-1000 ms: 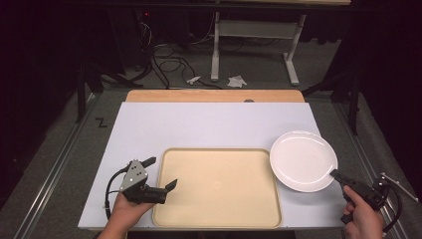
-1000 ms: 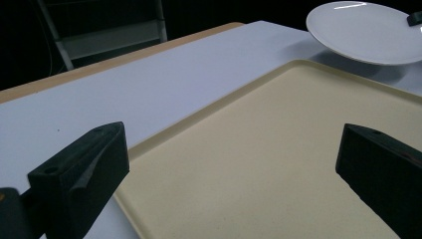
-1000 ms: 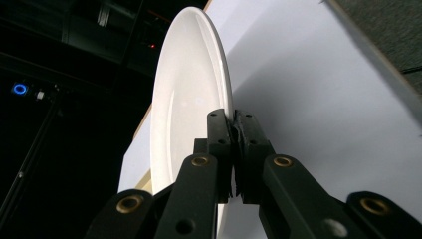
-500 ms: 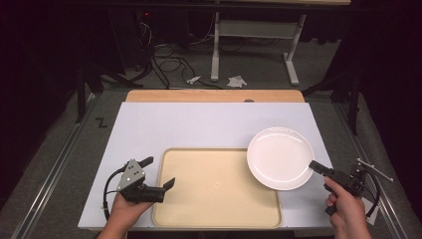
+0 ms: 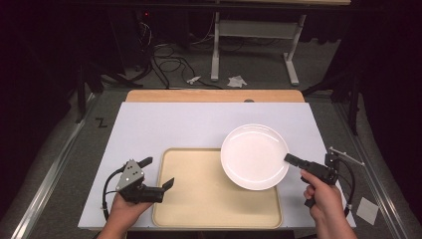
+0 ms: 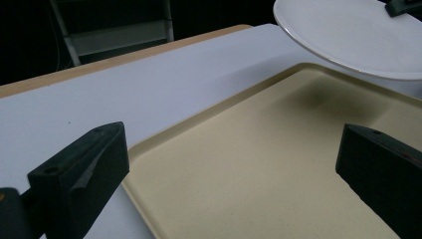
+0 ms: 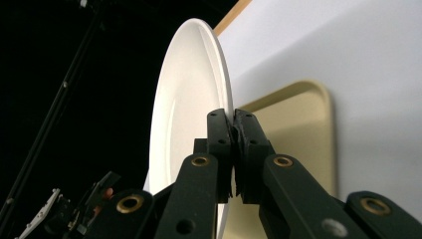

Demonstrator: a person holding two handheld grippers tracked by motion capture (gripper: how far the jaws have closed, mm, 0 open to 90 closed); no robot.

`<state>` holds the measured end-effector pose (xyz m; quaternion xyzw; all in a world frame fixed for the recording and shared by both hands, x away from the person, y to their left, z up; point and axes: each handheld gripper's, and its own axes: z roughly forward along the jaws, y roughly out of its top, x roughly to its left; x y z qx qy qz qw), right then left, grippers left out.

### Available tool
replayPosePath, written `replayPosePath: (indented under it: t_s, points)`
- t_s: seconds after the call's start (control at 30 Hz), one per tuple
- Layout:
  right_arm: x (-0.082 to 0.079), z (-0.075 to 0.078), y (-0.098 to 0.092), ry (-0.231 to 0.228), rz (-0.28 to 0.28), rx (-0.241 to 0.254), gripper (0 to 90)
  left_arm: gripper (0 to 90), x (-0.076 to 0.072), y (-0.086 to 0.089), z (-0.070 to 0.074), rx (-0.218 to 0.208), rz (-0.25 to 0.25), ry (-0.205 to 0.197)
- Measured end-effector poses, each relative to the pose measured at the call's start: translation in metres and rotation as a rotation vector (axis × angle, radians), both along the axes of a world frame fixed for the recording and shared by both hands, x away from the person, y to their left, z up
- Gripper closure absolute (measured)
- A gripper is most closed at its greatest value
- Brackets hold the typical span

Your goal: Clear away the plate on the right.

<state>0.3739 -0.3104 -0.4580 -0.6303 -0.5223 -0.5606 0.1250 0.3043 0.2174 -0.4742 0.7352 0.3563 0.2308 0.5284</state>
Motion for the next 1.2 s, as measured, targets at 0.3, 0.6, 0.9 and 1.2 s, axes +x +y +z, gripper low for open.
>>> replayPosePath:
  t_s: [0.3,0.6,0.9,1.2]
  points:
    - [0.006,-0.013,0.025,0.032,0.058,-0.035,88.7,1.1,-0.002,0.001,-0.001,-0.001,0.003,0.002]
    - [0.006,-0.026,0.048,0.061,0.126,-0.065,88.8,1.1,-0.005,0.005,0.000,-0.011,0.007,0.007]
    - [0.007,-0.034,0.066,0.070,0.165,-0.070,88.6,1.0,-0.011,0.010,0.002,-0.010,0.018,-0.006]
    - [0.007,-0.036,0.080,0.066,0.194,-0.075,88.7,1.1,-0.013,0.012,0.002,-0.010,0.018,-0.004]
